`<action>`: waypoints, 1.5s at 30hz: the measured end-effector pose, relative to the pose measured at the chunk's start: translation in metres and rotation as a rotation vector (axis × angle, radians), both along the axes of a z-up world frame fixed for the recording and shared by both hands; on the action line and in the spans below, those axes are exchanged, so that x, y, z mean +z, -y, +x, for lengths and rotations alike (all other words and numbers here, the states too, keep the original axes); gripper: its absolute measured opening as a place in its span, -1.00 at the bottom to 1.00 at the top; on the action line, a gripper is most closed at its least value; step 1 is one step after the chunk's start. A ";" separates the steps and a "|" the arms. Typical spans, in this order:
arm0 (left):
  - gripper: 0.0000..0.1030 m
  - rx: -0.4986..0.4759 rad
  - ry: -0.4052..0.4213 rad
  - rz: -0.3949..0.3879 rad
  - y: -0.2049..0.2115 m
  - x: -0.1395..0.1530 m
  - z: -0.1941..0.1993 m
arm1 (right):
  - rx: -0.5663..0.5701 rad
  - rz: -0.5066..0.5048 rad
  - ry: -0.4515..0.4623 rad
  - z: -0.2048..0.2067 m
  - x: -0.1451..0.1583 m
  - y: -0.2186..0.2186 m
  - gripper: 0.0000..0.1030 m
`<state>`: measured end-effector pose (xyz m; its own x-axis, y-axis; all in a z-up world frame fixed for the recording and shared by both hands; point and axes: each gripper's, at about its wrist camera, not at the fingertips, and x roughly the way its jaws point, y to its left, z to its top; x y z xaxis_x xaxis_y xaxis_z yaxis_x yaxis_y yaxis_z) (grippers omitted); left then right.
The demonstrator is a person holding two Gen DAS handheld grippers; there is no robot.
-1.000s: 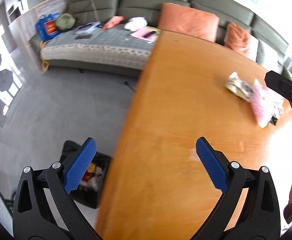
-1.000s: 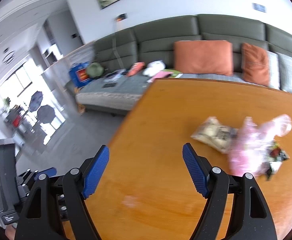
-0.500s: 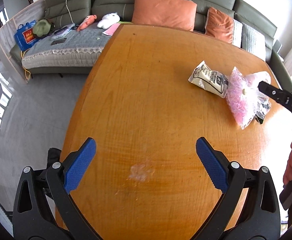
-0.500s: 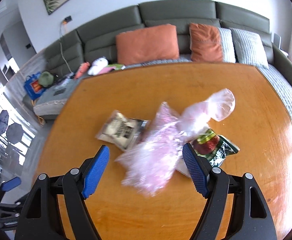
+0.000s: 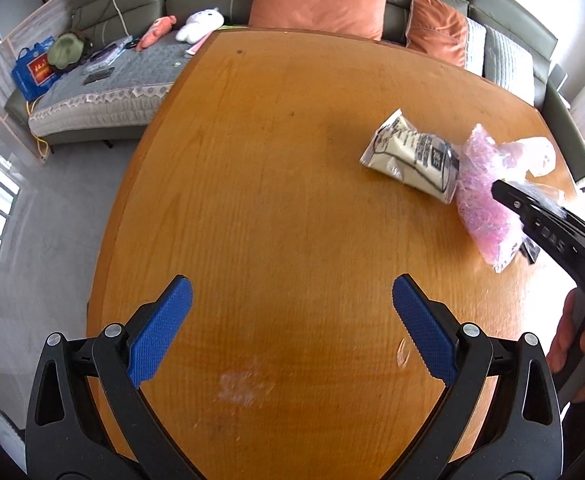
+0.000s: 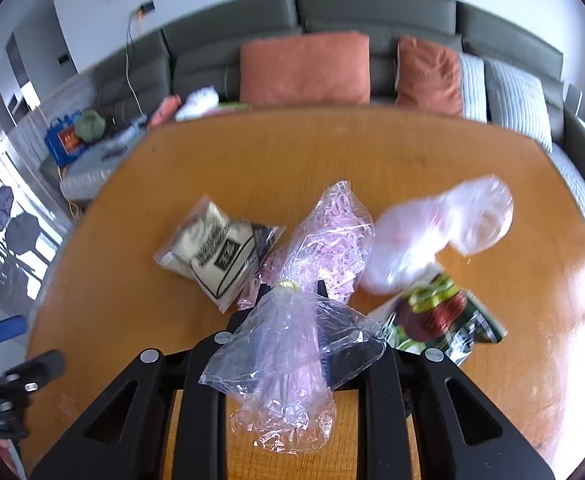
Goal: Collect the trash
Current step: 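Grasp the printed snack bag with the left tool while the right tool grasps the pink plastic bag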
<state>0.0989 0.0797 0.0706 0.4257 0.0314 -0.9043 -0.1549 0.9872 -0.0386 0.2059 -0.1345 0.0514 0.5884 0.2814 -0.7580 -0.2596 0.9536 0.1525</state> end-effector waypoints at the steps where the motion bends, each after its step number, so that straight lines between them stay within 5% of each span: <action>1: 0.88 -0.009 -0.001 -0.006 0.003 0.000 0.006 | -0.003 0.014 0.026 -0.002 0.007 0.003 -0.57; 10: 0.88 -0.098 0.017 0.011 0.043 0.002 0.069 | -0.066 0.115 0.127 0.008 0.064 0.042 -0.56; 22: 0.88 -0.219 -0.073 0.033 0.089 -0.045 0.148 | -0.132 0.163 0.103 0.023 0.056 0.069 -0.56; 27: 0.82 -0.233 -0.065 0.039 0.090 -0.057 0.147 | -0.139 0.157 0.104 0.023 0.056 0.072 -0.56; 29: 0.44 -0.256 -0.037 0.043 0.092 -0.052 0.144 | -0.141 0.154 0.105 0.024 0.056 0.070 -0.56; 32: 0.24 -0.278 -0.017 0.040 0.094 -0.047 0.139 | -0.142 0.141 0.108 0.022 0.057 0.065 -0.56; 45: 0.19 -0.297 0.021 -0.035 0.075 -0.021 0.065 | -0.079 0.118 0.124 -0.008 0.080 0.024 -0.56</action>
